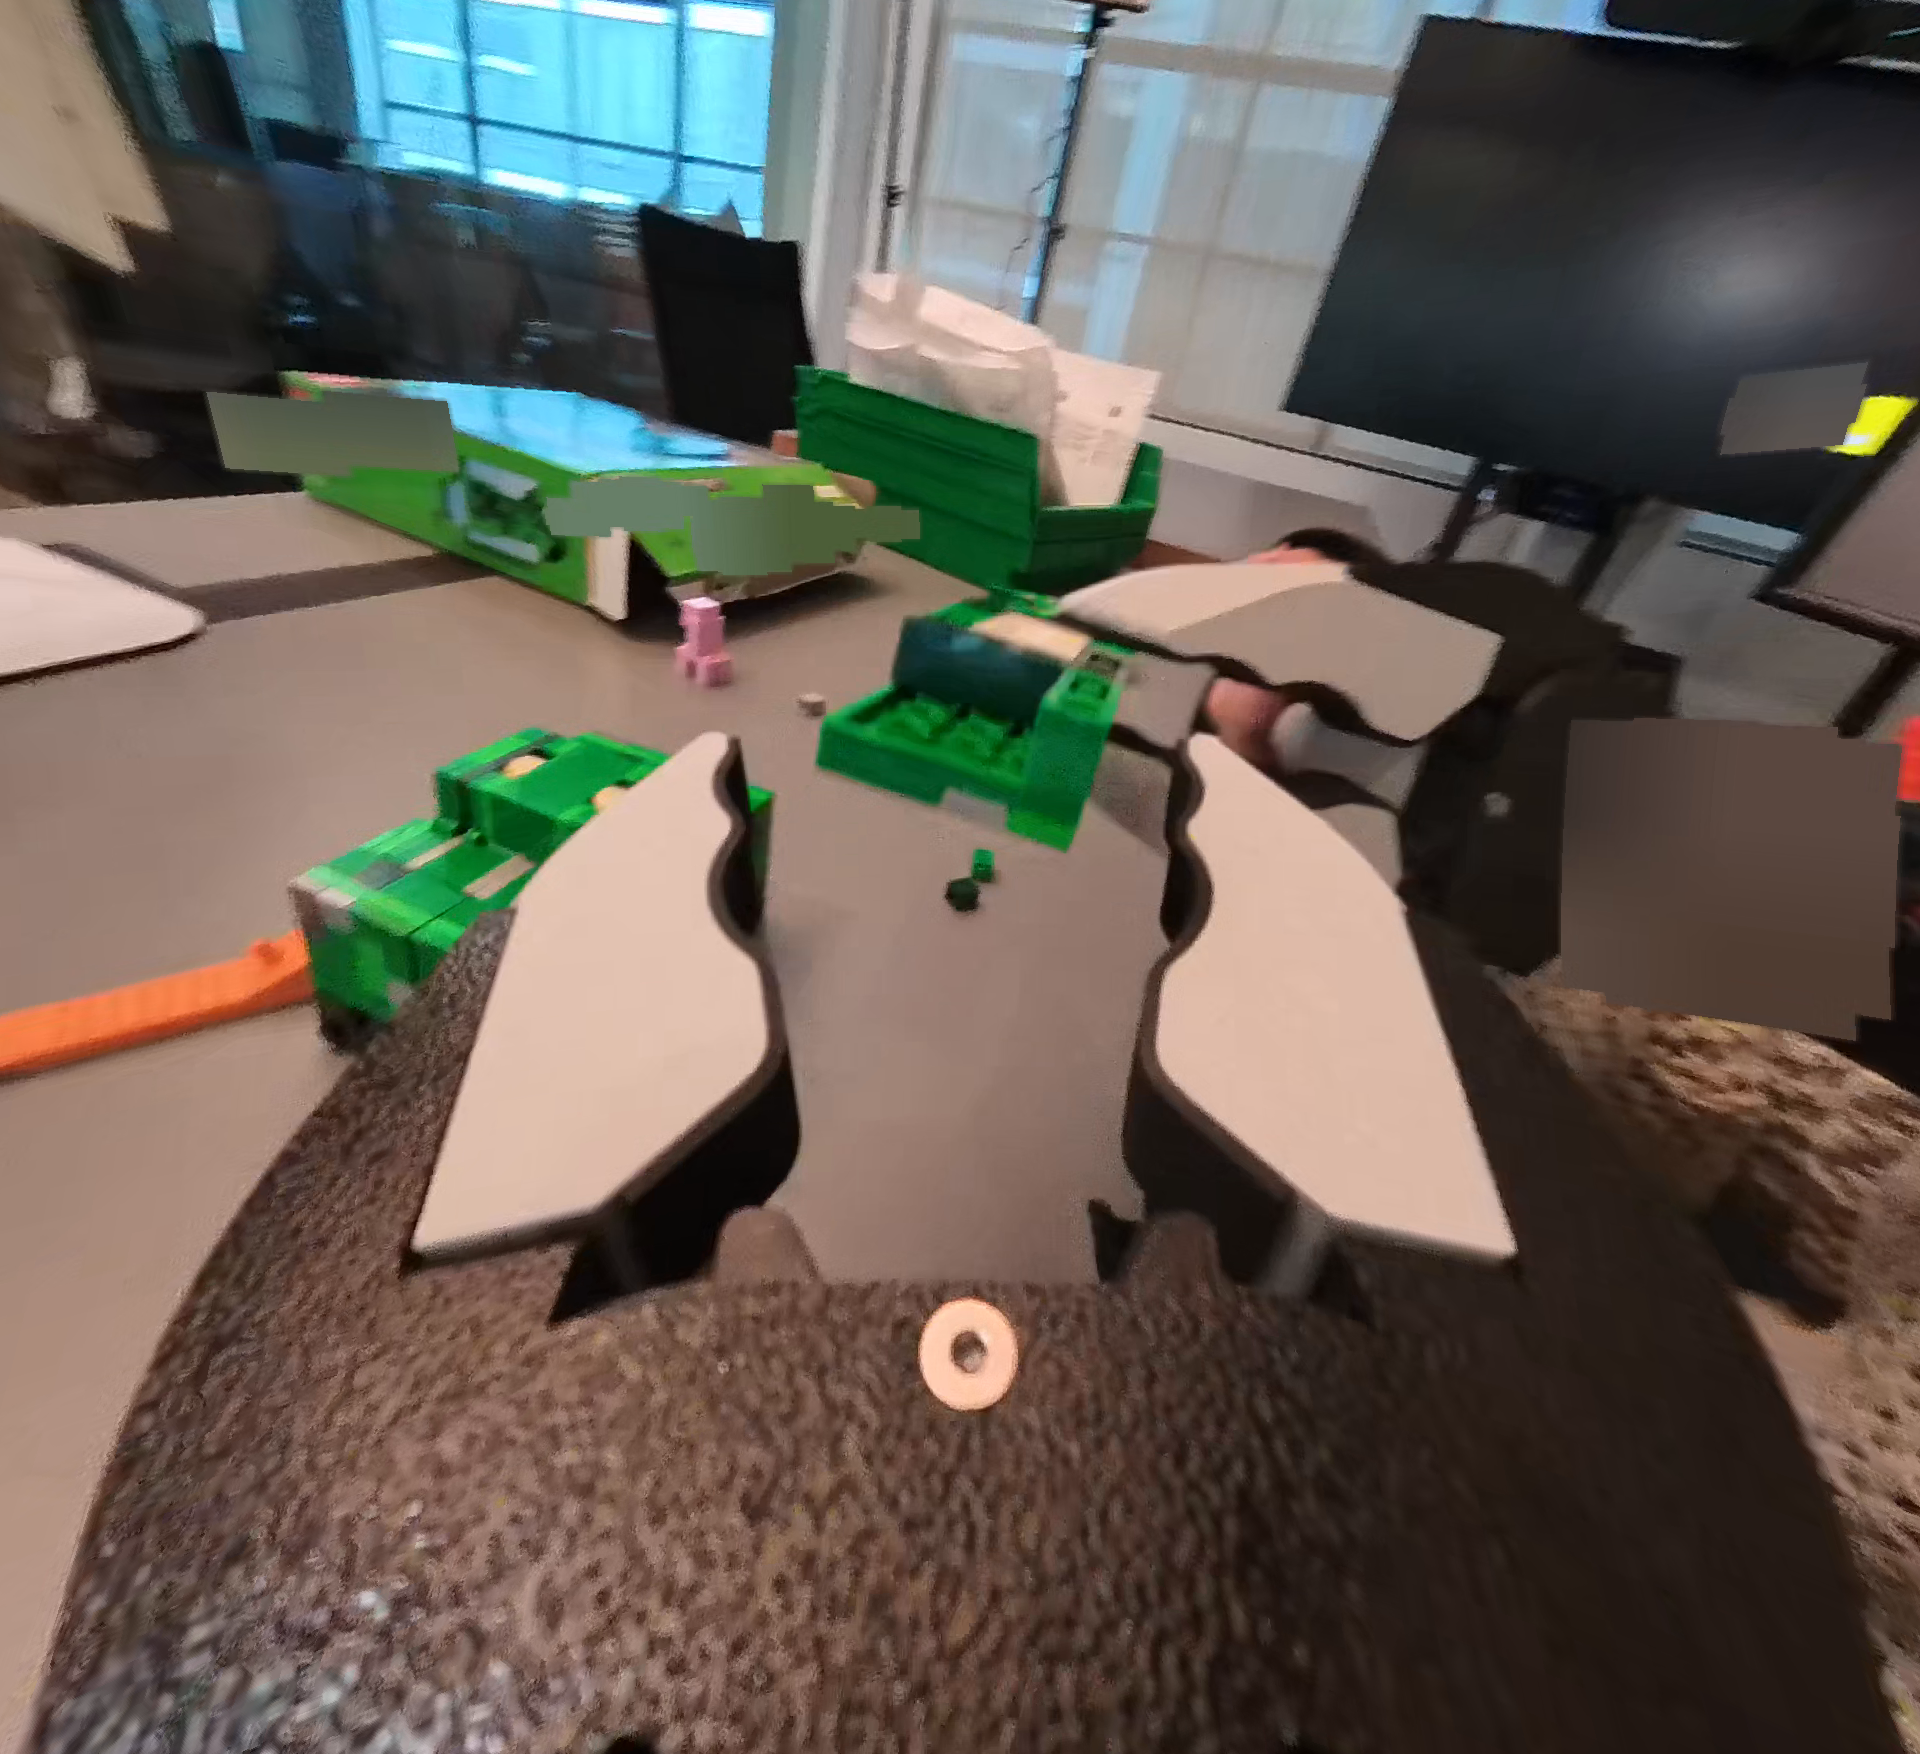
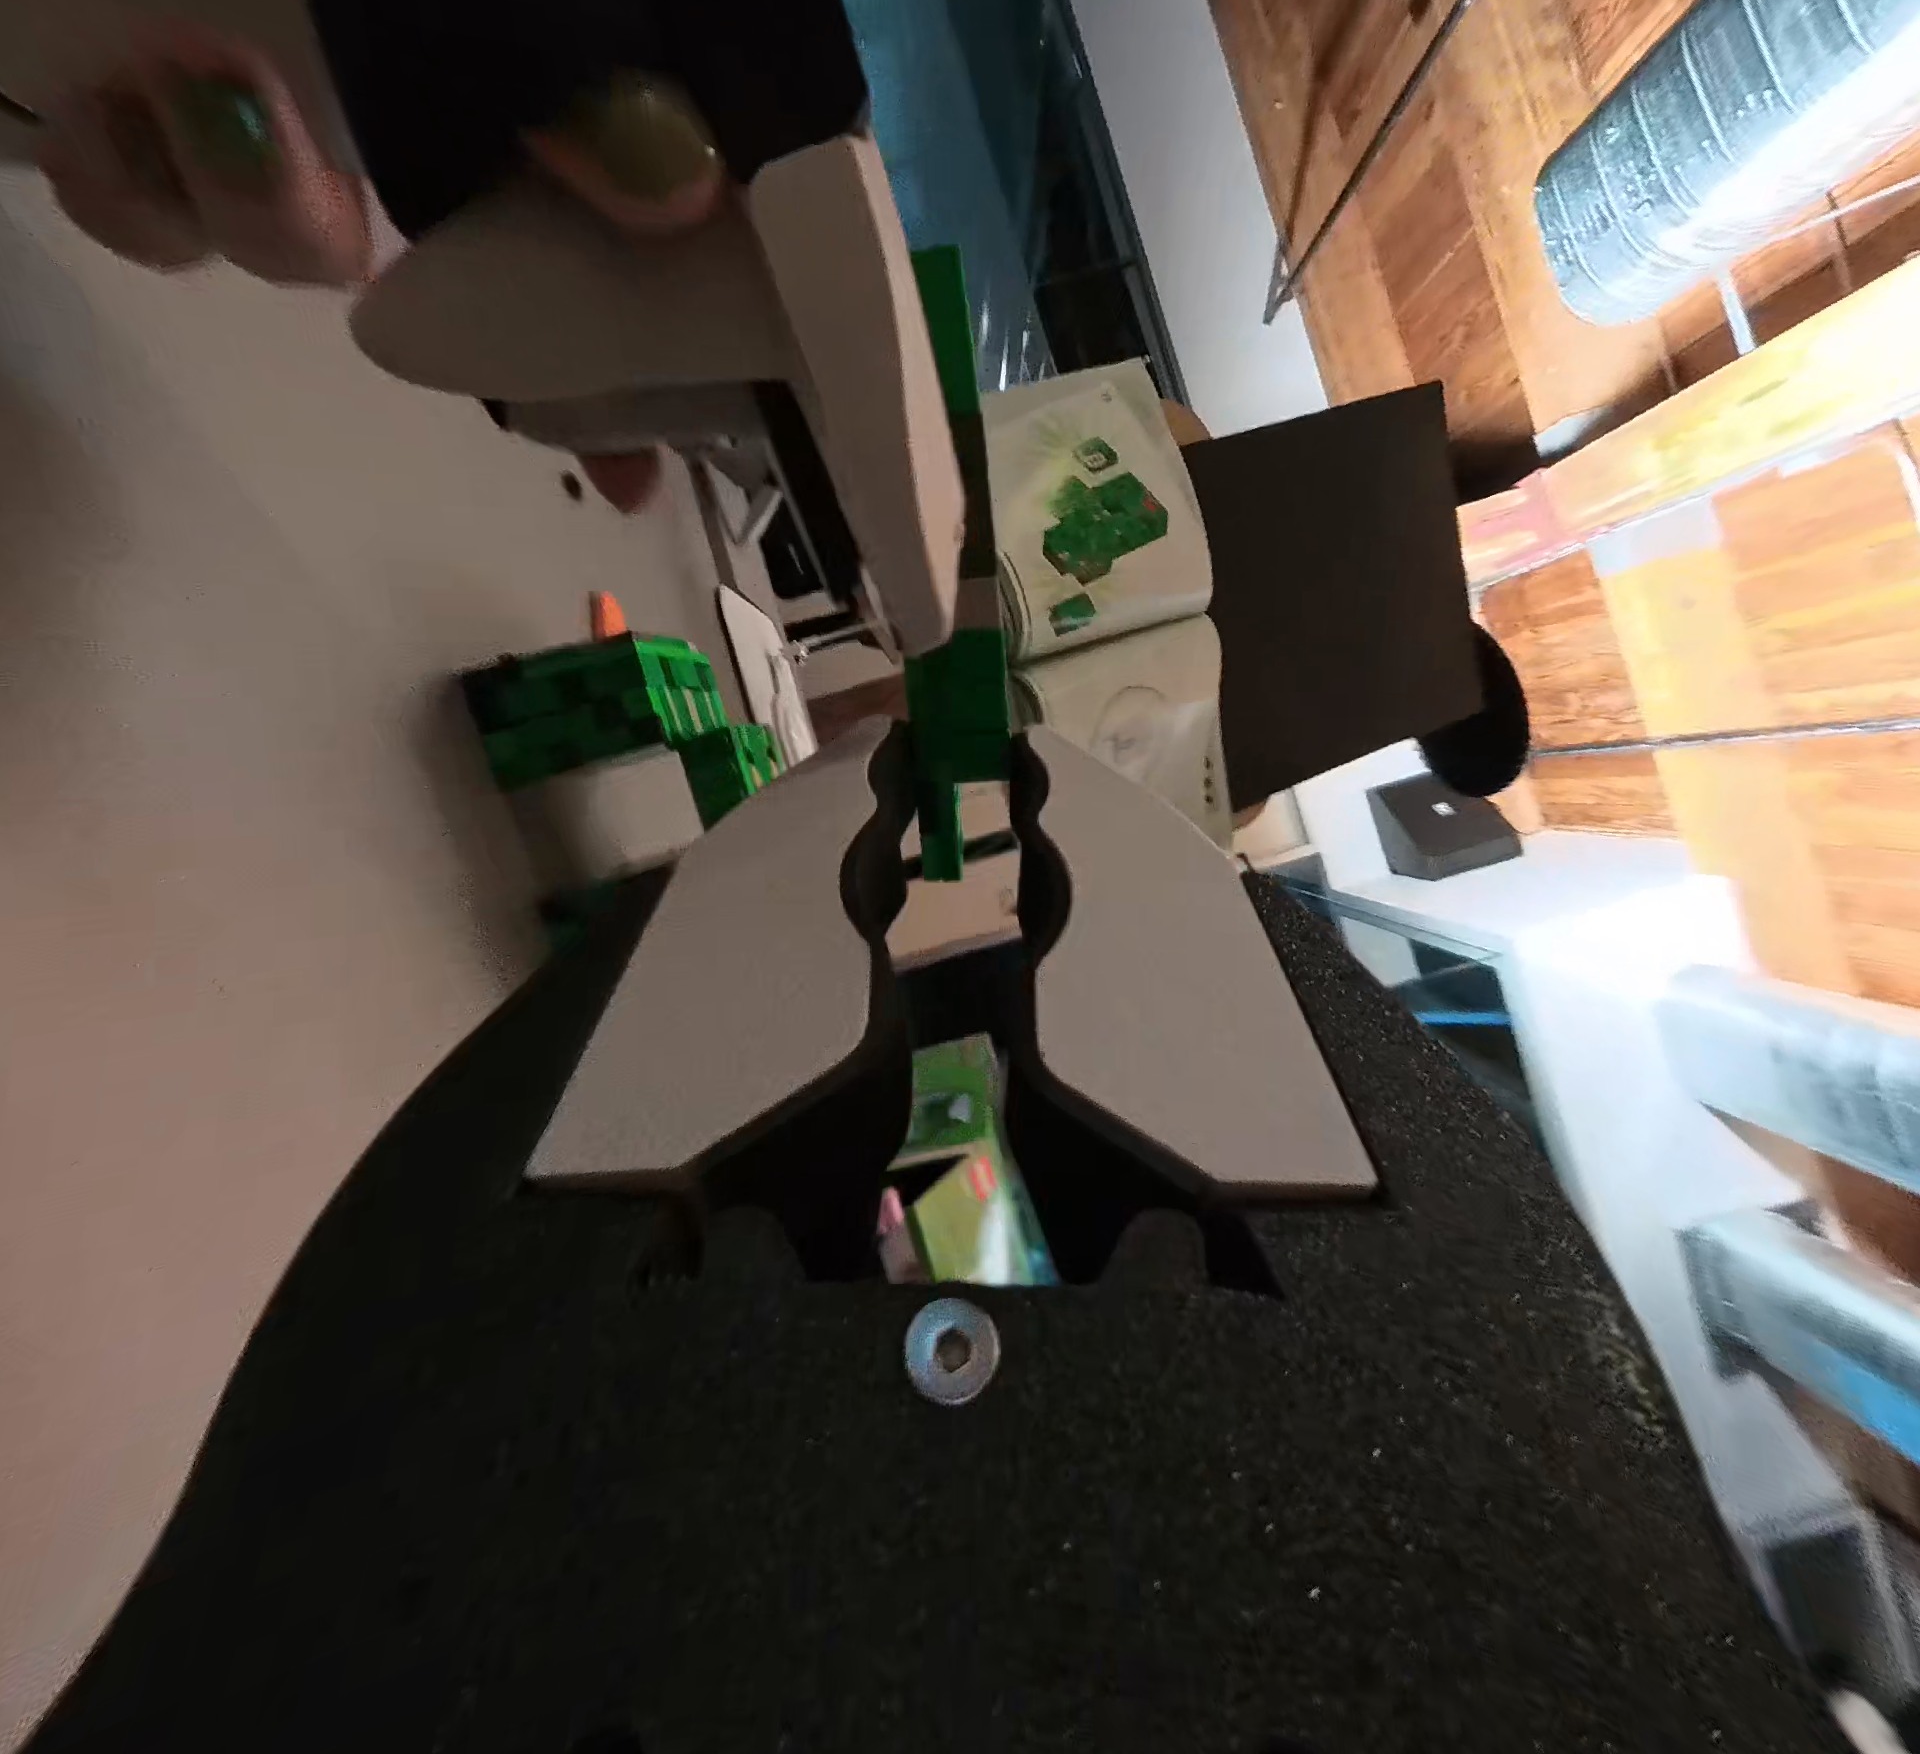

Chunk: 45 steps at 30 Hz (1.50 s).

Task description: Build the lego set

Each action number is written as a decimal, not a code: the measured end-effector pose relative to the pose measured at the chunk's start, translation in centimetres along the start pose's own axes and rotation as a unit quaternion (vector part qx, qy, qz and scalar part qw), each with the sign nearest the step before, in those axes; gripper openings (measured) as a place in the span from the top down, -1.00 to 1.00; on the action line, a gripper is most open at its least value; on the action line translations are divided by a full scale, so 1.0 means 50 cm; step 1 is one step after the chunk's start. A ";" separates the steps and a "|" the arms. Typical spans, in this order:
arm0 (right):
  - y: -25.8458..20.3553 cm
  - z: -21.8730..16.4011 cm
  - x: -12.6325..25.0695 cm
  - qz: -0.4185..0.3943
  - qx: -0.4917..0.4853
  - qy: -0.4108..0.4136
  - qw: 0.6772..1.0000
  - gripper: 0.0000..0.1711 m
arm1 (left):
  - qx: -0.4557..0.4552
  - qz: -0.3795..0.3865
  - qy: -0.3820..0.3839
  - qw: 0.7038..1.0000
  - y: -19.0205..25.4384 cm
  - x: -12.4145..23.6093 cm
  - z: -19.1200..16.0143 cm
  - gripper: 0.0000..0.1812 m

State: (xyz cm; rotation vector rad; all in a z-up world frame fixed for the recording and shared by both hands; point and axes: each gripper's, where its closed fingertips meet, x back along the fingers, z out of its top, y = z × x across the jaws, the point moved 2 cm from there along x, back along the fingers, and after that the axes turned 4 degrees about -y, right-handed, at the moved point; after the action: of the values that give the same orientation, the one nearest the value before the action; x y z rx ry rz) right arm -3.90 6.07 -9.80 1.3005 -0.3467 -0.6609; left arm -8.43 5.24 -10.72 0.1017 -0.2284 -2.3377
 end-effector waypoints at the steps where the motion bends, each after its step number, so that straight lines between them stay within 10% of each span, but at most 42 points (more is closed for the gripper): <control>1: 0.007 -0.005 0.004 -0.008 0.012 -0.005 1.000 0.80 | -0.012 0.016 0.003 1.000 -0.001 0.001 -0.001 0.14; 7: 0.017 -0.046 0.037 0.009 0.028 0.005 1.000 0.80 | -0.076 -0.032 0.011 0.996 0.033 0.001 0.001 0.58; 18: 0.000 -0.088 0.062 0.029 0.076 0.026 0.996 0.80 | -0.144 -0.005 -0.028 0.989 0.048 -0.042 -0.021 0.64; 25: -0.012 -0.104 0.094 0.166 -0.107 0.106 0.975 0.52 | -0.164 -0.039 -0.048 0.985 0.045 -0.042 -0.035 0.64; 29: -0.002 -0.128 0.109 0.345 -0.397 0.103 0.844 0.50 | -0.173 -0.080 -0.043 0.981 0.050 -0.032 -0.037 0.64; 34: 0.007 -0.140 0.104 0.519 -0.699 0.052 0.488 0.70 | -0.200 -0.128 -0.036 0.971 0.069 -0.025 -0.042 0.65; 36: -0.001 -0.140 0.104 0.549 -0.737 0.038 0.392 0.75 | -0.208 -0.139 -0.040 0.967 0.076 -0.026 -0.046 0.64; 45: -0.034 -0.106 0.132 0.607 -0.743 0.039 0.278 0.90 | -0.212 -0.165 -0.048 0.962 0.093 -0.027 -0.056 0.64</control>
State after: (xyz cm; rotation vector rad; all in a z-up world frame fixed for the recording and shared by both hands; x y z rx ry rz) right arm 3.85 5.79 -13.60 -0.9821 -0.3200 0.5657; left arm -3.81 2.64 -12.56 -0.2002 0.2656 -2.6701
